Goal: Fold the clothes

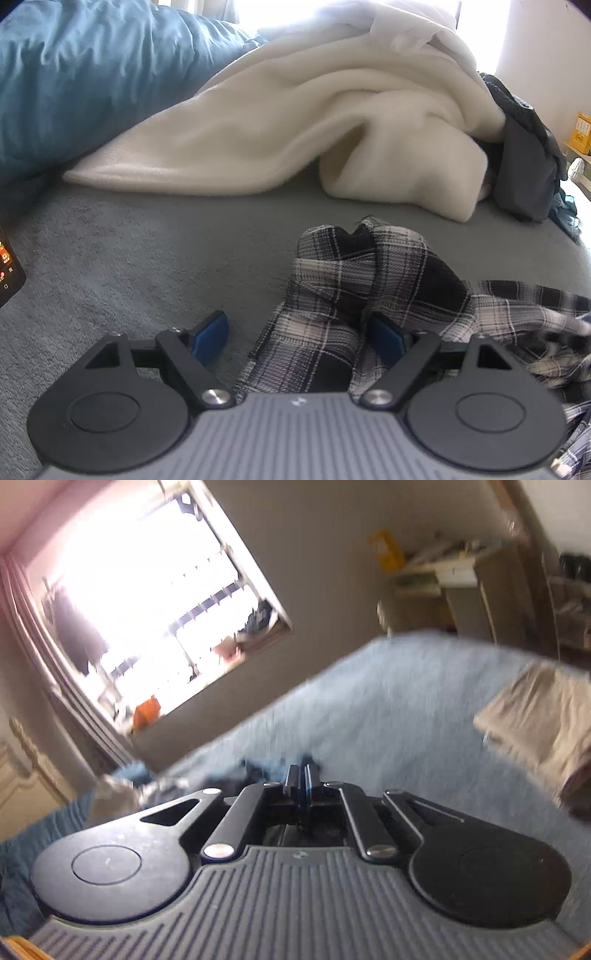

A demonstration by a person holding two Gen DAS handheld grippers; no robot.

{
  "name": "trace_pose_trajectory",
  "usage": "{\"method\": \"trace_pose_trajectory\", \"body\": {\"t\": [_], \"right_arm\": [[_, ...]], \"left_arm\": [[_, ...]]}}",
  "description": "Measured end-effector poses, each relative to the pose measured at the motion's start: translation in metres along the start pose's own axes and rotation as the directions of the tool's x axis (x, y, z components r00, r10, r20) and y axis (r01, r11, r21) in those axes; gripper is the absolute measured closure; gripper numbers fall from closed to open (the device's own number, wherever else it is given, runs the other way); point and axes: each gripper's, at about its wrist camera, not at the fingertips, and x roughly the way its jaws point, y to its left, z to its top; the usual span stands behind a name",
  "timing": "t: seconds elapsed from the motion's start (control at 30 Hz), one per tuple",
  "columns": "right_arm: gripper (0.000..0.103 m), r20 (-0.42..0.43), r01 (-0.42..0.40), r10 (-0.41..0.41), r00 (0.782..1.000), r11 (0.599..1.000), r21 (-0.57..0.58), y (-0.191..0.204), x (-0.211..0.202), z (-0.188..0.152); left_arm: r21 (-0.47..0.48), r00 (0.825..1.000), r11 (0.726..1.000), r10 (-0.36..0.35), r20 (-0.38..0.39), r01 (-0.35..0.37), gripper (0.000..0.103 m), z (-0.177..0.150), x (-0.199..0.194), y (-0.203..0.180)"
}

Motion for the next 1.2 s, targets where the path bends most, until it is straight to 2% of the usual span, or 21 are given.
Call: {"method": "trace_pose_trajectory", "body": {"t": [0.1, 0.17, 0.23, 0.33, 0.4, 0.47, 0.53, 0.6, 0.63, 0.67, 0.7, 0.77, 0.8, 0.87, 0.9, 0.97, 1.0, 1.1, 1.2], "right_arm": [[0.103, 0.079, 0.034, -0.031, 0.996, 0.999, -0.036, -0.003, -0.017, 0.019], [0.103, 0.085, 0.067, -0.062, 0.994, 0.996, -0.054, -0.008, -0.012, 0.023], [0.103, 0.071, 0.132, -0.126, 0.989, 0.988, -0.083, -0.014, 0.003, 0.016], [0.101, -0.009, 0.183, -0.186, 0.982, 0.974, -0.133, -0.017, 0.046, -0.011], [0.101, -0.125, 0.129, -0.145, 0.981, 0.984, -0.126, -0.012, 0.082, -0.038], [0.1, -0.255, 0.045, -0.08, 0.964, 0.989, -0.142, 0.007, 0.119, -0.068], [0.098, -0.388, -0.067, -0.012, 0.922, 0.98, -0.188, 0.042, 0.152, -0.103], [0.094, -0.516, -0.201, 0.051, 0.855, 0.95, -0.239, 0.087, 0.178, -0.138], [0.087, -0.572, -0.277, 0.083, 0.816, 0.925, -0.26, 0.112, 0.189, -0.157], [0.077, -0.626, -0.362, 0.119, 0.771, 0.89, -0.277, 0.138, 0.197, -0.178], [0.072, -0.671, -0.446, 0.154, 0.725, 0.847, -0.288, 0.162, 0.204, -0.199], [0.053, -0.743, -0.607, 0.228, 0.629, 0.741, -0.287, 0.216, 0.211, -0.236], [0.049, -0.774, -0.673, 0.26, 0.578, 0.688, -0.271, 0.241, 0.216, -0.255], [0.044, -0.822, -0.761, 0.311, 0.477, 0.614, -0.21, 0.284, 0.23, -0.293], [0.044, -0.841, -0.784, 0.317, 0.439, 0.592, -0.186, 0.302, 0.238, -0.31], [0.043, -0.874, -0.809, 0.289, 0.391, 0.561, -0.177, 0.332, 0.256, -0.342], [0.043, -0.886, -0.819, 0.271, 0.377, 0.544, -0.182, 0.345, 0.263, -0.355], [0.043, -0.895, -0.839, 0.219, 0.389, 0.486, -0.246, 0.355, 0.269, -0.374], [0.043, -0.903, -0.857, 0.161, 0.397, 0.417, -0.303, 0.341, 0.269, -0.378]], "left_arm": [[0.002, 1.0, 1.0, 0.004, 0.002, -0.004, 0.017, 0.002, 0.002, -0.001], [0.002, 1.0, 1.0, 0.004, 0.004, -0.004, 0.017, 0.001, 0.001, -0.001], [0.001, 1.0, 1.0, 0.002, 0.005, -0.002, 0.017, 0.001, 0.001, -0.001], [-0.004, 1.0, 1.0, -0.008, 0.002, 0.008, 0.017, 0.001, -0.001, 0.002], [-0.016, 1.0, 1.0, -0.021, -0.003, 0.021, 0.017, 0.002, -0.002, 0.004], [-0.037, 0.999, 0.998, -0.045, -0.012, 0.044, 0.017, 0.004, -0.005, 0.008], [-0.062, 0.997, 0.995, -0.078, -0.021, 0.077, 0.017, 0.005, -0.01, 0.014], [-0.084, 0.992, 0.99, -0.12, -0.029, 0.117, 0.018, 0.003, -0.016, 0.021], [-0.088, 0.99, 0.987, -0.141, -0.031, 0.138, 0.018, 0.002, -0.019, 0.024], [-0.086, 0.986, 0.984, -0.162, -0.035, 0.159, 0.018, 0.0, -0.022, 0.026], [-0.079, 0.984, 0.982, -0.174, -0.043, 0.17, 0.018, -0.002, -0.025, 0.027], [-0.063, 0.981, 0.981, -0.186, -0.063, 0.182, 0.019, -0.006, -0.029, 0.028], [-0.054, 0.98, 0.982, -0.187, -0.071, 0.183, 0.021, -0.009, -0.031, 0.029], [-0.034, 0.979, 0.982, -0.186, -0.082, 0.183, 0.021, -0.013, -0.035, 0.031], [-0.026, 0.979, 0.982, -0.186, -0.084, 0.185, 0.023, -0.014, -0.036, 0.032], [-0.006, 0.979, 0.982, -0.187, -0.086, 0.187, 0.026, -0.017, -0.038, 0.033], [0.003, 0.979, 0.982, -0.187, -0.087, 0.188, 0.027, -0.019, -0.038, 0.034], [0.032, 0.978, 0.981, -0.187, -0.089, 0.19, 0.028, -0.024, -0.04, 0.036], [0.063, 0.98, 0.981, -0.179, -0.084, 0.184, 0.028, -0.029, -0.04, 0.035]]}}
